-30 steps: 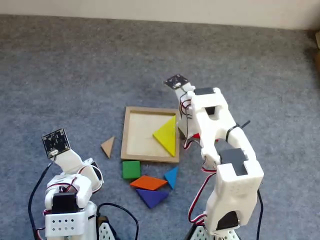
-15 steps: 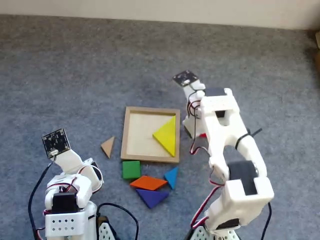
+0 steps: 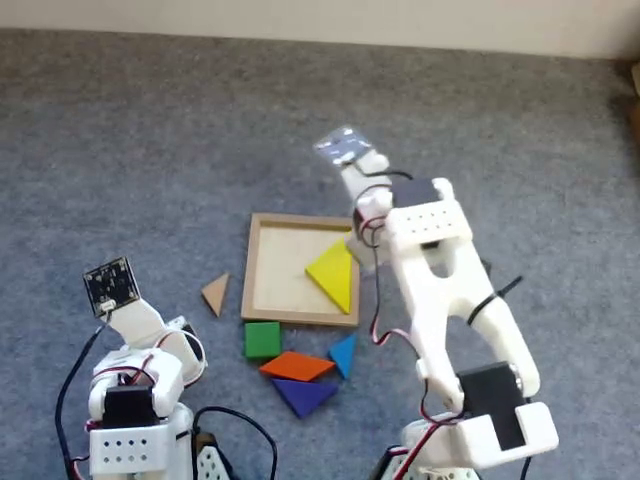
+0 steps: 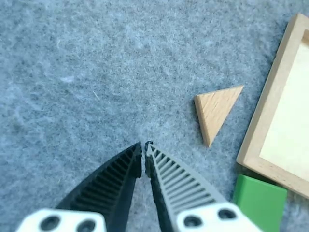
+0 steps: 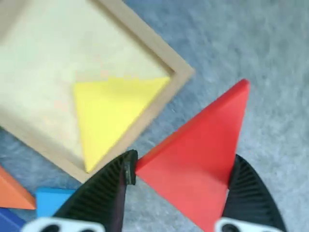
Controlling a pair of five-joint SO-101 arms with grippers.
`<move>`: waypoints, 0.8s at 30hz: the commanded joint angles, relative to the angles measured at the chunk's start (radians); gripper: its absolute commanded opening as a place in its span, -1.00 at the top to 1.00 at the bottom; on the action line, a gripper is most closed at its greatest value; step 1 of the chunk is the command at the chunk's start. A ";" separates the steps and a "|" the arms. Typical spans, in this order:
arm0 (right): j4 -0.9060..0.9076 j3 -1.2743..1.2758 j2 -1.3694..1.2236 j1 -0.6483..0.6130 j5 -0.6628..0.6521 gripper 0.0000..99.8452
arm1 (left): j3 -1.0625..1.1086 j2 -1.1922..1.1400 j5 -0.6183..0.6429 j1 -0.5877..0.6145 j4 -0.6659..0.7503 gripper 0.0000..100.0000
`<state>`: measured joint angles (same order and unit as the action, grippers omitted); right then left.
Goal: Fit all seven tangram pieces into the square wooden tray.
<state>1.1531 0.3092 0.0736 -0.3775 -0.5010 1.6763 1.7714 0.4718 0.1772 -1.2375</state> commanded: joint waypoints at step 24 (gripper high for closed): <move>-0.249 -0.021 -0.226 -0.214 -0.319 0.59 | 0.022 -0.007 -0.006 -0.021 -0.005 0.91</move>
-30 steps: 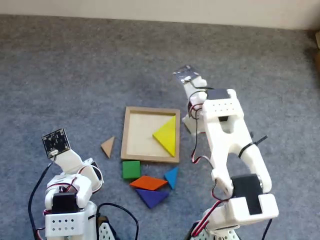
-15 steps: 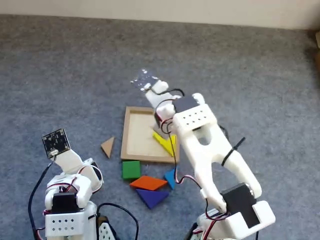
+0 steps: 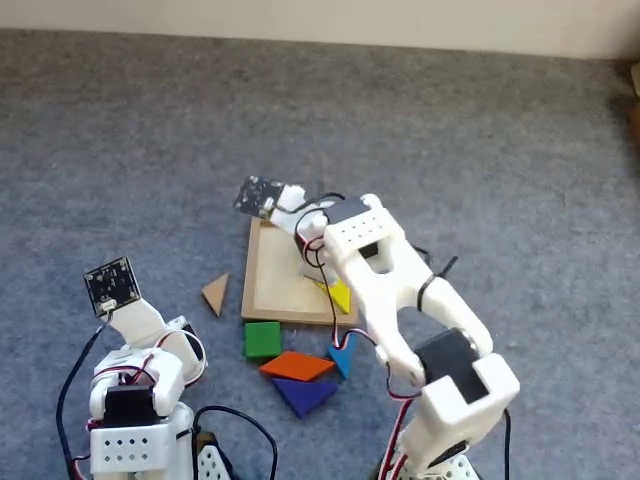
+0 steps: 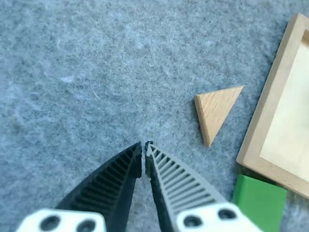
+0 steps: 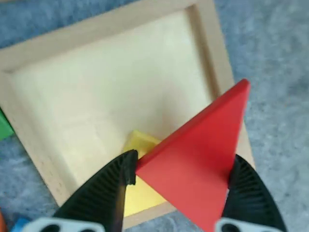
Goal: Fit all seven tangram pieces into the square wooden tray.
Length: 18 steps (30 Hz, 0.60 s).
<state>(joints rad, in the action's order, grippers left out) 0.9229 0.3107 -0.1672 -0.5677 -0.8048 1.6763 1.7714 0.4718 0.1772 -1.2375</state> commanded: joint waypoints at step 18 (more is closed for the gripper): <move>-0.013 -0.018 0.015 -0.084 -0.008 0.55 | 0.022 -0.007 -0.006 -0.021 -0.005 0.91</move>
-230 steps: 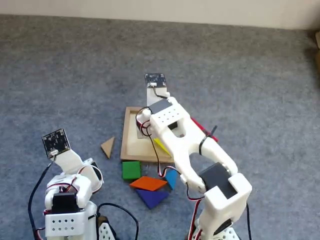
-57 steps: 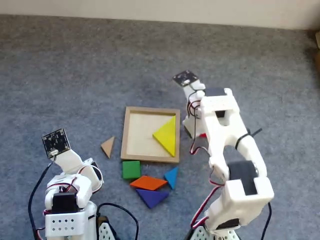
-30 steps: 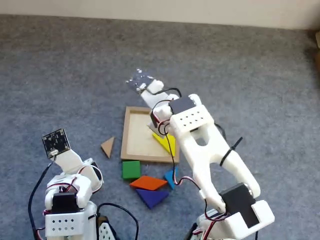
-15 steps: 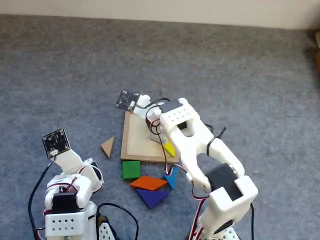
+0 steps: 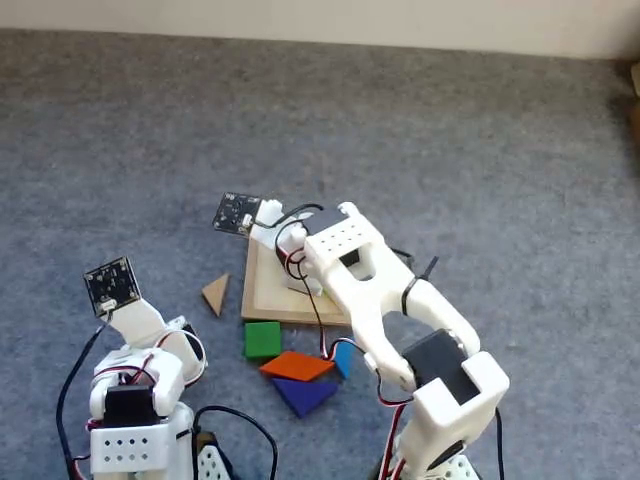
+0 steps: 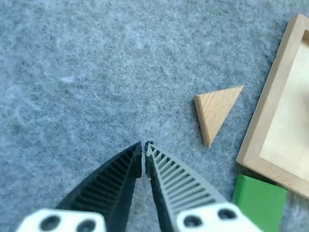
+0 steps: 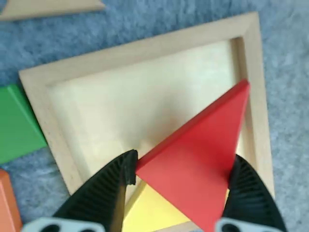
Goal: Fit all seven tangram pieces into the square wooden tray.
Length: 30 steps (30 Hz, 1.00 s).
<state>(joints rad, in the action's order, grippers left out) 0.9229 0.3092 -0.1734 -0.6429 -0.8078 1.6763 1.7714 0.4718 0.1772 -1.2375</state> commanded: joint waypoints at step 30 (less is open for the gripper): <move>-0.012 0.010 0.249 0.025 0.216 0.38 | 0.022 -0.007 -0.006 -0.021 -0.005 0.91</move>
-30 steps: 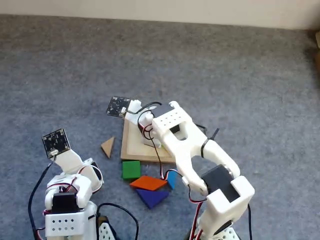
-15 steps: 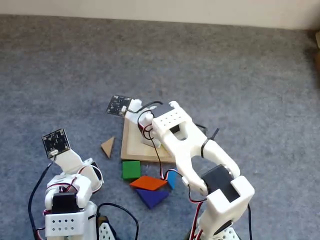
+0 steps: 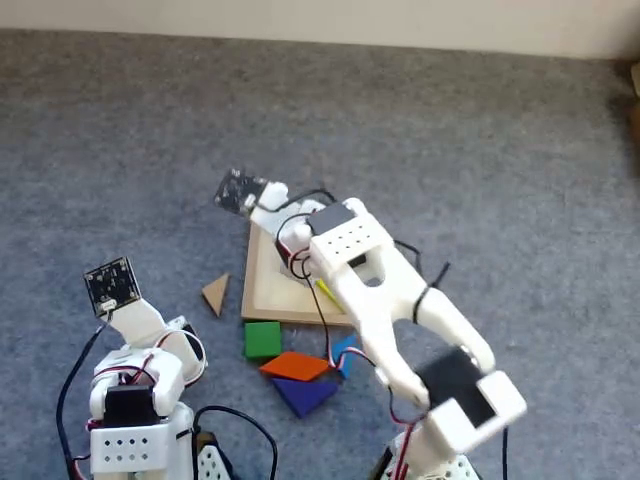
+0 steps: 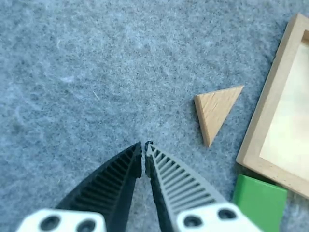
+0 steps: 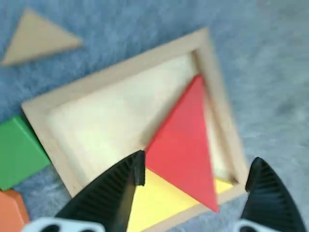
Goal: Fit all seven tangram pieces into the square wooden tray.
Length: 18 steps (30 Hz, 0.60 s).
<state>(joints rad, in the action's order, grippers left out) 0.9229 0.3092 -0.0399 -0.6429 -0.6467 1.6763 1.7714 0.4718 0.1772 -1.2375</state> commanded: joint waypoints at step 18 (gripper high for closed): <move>-0.019 0.036 0.042 0.137 0.163 0.79 | 0.022 -0.007 -0.006 -0.021 -0.005 0.91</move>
<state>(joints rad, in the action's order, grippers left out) 0.9229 0.3567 0.0276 -0.5217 -0.4918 1.6763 1.7714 0.4718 0.1772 -1.2375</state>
